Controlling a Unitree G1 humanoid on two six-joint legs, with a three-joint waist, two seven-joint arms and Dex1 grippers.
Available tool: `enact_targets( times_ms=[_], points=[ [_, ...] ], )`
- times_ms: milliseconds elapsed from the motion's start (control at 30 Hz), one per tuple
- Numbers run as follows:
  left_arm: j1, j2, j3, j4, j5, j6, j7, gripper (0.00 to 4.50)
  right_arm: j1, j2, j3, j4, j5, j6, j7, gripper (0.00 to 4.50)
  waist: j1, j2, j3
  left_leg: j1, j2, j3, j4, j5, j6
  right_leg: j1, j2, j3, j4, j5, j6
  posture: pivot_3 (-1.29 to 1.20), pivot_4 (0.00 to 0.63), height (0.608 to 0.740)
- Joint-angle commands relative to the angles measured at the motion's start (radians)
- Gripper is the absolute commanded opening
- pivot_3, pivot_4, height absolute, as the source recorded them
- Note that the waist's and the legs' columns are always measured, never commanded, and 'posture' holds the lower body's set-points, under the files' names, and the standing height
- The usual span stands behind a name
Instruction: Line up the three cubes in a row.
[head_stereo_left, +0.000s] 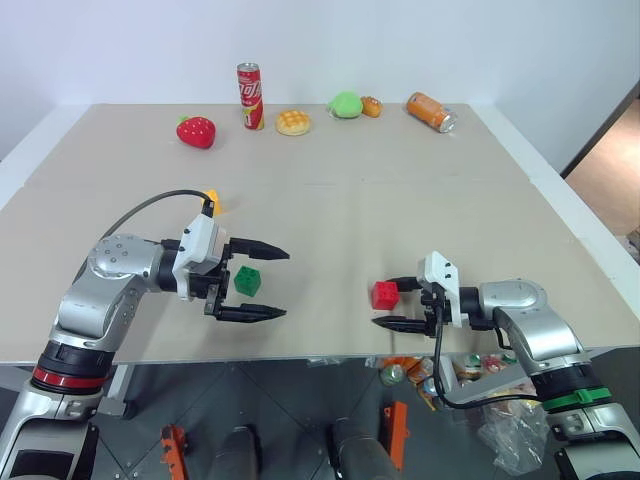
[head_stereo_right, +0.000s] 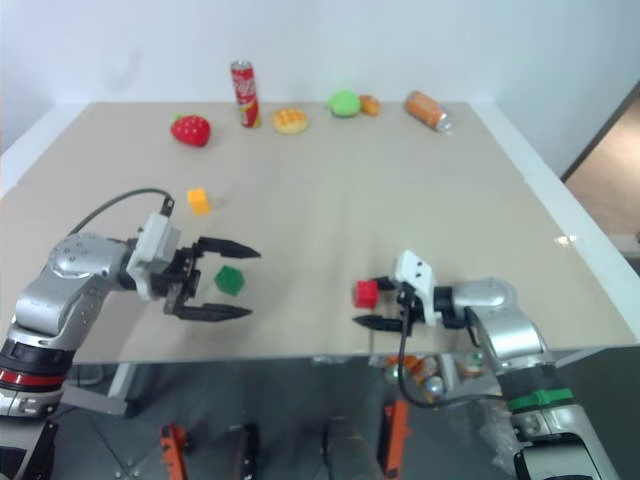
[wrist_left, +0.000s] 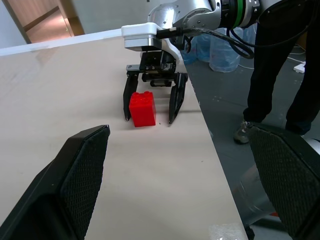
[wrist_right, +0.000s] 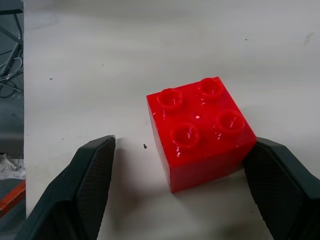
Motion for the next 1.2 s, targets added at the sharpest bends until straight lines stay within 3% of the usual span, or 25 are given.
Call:
enact_targets(
  times_ms=[33,200,233,567,733,967,1200],
  points=[
    [0.004,-0.001,0.024,-0.026,-0.012,0.002,0.022,4.5,-0.003,0.004,-0.003,-0.005,0.006,-0.016,0.014,3.12,0.0,0.0,0.0,0.0,0.0,0.0,0.0,0.0,0.0,0.0,0.0,0.0,0.0,0.0,0.0,0.0,0.15,0.74],
    [0.032,-0.007,0.051,-0.038,-0.017,0.011,0.081,4.5,-0.036,0.03,-0.007,0.036,0.003,-0.031,-0.001,1.45,0.0,0.0,0.0,0.0,0.0,0.0,0.0,0.0,0.0,0.0,0.0,0.0,0.0,0.0,0.0,0.0,0.15,0.74],
    [0.04,-0.004,0.056,-0.041,-0.017,0.011,0.086,4.5,-0.041,0.032,-0.006,0.042,0.001,-0.034,-0.001,1.29,0.0,0.0,0.0,0.0,0.0,0.0,0.0,0.0,0.0,0.0,0.0,0.0,0.0,0.0,0.0,0.0,0.15,0.74],
    [0.162,0.091,0.156,-0.055,-0.031,0.045,0.11,4.5,-0.198,0.089,0.062,0.184,-0.061,-0.126,0.055,1.28,-0.004,0.0,0.0,0.001,0.001,0.001,0.0,0.0,0.0,0.0,0.0,0.0,0.0,0.001,-0.001,0.0,0.15,0.74],
    [0.241,0.126,0.226,-0.102,-0.053,0.052,0.136,4.5,-0.385,0.145,0.134,0.386,-0.109,-0.25,0.187,1.28,-0.008,0.0,0.0,0.001,0.001,0.001,0.0,0.0,0.0,-0.001,0.0,0.0,0.0,0.001,-0.001,0.0,0.15,0.74],
    [0.38,0.133,0.313,-0.27,-0.096,0.116,0.23,4.5,-0.518,0.192,0.16,0.626,-0.165,-0.4,0.285,1.28,0.0,0.0,0.0,0.0,0.001,0.001,-0.002,0.0,0.0,-0.001,0.0,0.0,0.0,-0.002,-0.001,0.0,0.15,0.74],
    [0.473,0.132,0.402,-0.375,-0.161,0.175,0.314,4.5,-0.595,0.24,0.138,0.859,-0.245,-0.508,0.182,1.28,-0.005,0.0,0.0,0.001,0.002,0.001,-0.003,0.0,0.0,-0.001,0.0,-0.001,0.0,-0.001,-0.004,0.0,0.15,0.74]
  ],
)
